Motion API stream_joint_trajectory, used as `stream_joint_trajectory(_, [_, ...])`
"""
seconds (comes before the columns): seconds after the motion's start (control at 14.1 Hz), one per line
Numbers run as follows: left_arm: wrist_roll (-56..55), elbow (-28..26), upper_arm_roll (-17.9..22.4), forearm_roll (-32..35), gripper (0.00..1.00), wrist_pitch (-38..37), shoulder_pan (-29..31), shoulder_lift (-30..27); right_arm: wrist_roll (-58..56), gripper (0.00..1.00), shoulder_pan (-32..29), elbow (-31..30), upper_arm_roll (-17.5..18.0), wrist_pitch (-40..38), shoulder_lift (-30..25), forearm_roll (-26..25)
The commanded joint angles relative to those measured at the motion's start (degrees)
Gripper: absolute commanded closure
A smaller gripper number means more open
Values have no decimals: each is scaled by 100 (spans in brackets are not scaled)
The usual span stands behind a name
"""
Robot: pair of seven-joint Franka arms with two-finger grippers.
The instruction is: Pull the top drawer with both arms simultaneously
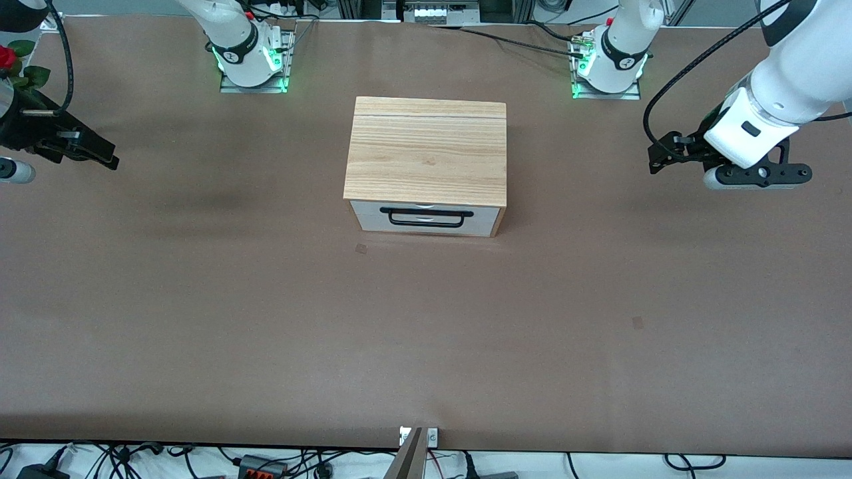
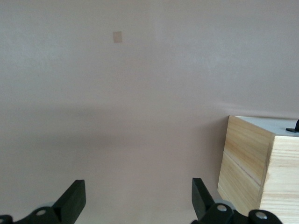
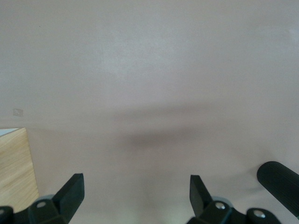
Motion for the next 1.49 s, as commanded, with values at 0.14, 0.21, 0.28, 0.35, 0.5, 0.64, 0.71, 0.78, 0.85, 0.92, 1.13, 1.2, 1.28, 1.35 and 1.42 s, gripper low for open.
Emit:
stream_joint_trajectory(0.14, [218, 377, -33, -466, 0, -98, -30, 800, 92, 0, 339, 77, 33, -168, 172, 111])
stream_joint_trajectory(0.21, [279, 561, -33, -1026, 0, -89, -21, 1116, 92, 0, 514, 77, 33, -237, 251, 128])
stream_joint_trajectory(0.28, [367, 667, -33, -1380, 0, -89, -30, 1372, 92, 0, 655, 77, 33, -247, 322, 268])
stream_joint_trajectory(0.35, [559, 720, -42, -1566, 0, -28, -38, 1531, 92, 0, 779, 77, 33, -290, 488, 530])
stream_joint_trajectory(0.5, [1365, 668, -77, -1908, 0, 349, -38, 1812, 92, 0, 797, 77, 33, -422, 856, 1450])
stream_joint_trajectory(0.64, [1764, 694, -77, -2741, 0, 420, -12, 2251, 92, 0, 797, 77, 33, -362, 1252, 2384])
stream_joint_trajectory(0.71, [1809, 694, -77, -3016, 0, 525, -12, 2427, 83, 0, 806, 77, 33, -291, 1437, 2814])
stream_joint_trajectory(0.78, [1914, 694, -103, -3314, 0, 631, -38, 2594, 13, 0, 815, 77, 33, -160, 1612, 3271])
stream_joint_trajectory(0.85, [2193, 694, -208, -3726, 0, 753, -38, 2770, -214, 0, 841, 77, 33, -46, 1806, 3693])
stream_joint_trajectory(0.92, [2709, 686, -253, -4217, 0, 868, -30, 2972, -538, 0, 876, 77, 33, 34, 1982, 4062])
stream_joint_trajectory(1.13, [4073, 633, -262, -5545, 0, 852, -21, 3553, -1627, 0, 1007, 69, 33, 263, 2597, 5204])
stream_joint_trajectory(1.2, [4312, 624, -270, -5845, 0, 860, -47, 3641, -2057, 0, 1078, 51, 33, 280, 2773, 5661])
stream_joint_trajectory(1.28, [4671, 607, -418, -6153, 0, 860, -47, 3825, -2375, 0, 1122, 34, 33, 324, 2940, 5988])
stream_joint_trajectory(1.35, [5275, 589, -620, -6478, 0, 869, -21, 4035, -2604, 0, 1175, 33, 33, 333, 3072, 6261])
stream_joint_trajectory(1.42, [5690, 537, -666, -6725, 0, 852, -21, 4177, -2815, 0, 1228, 33, 33, 333, 3169, 6577])
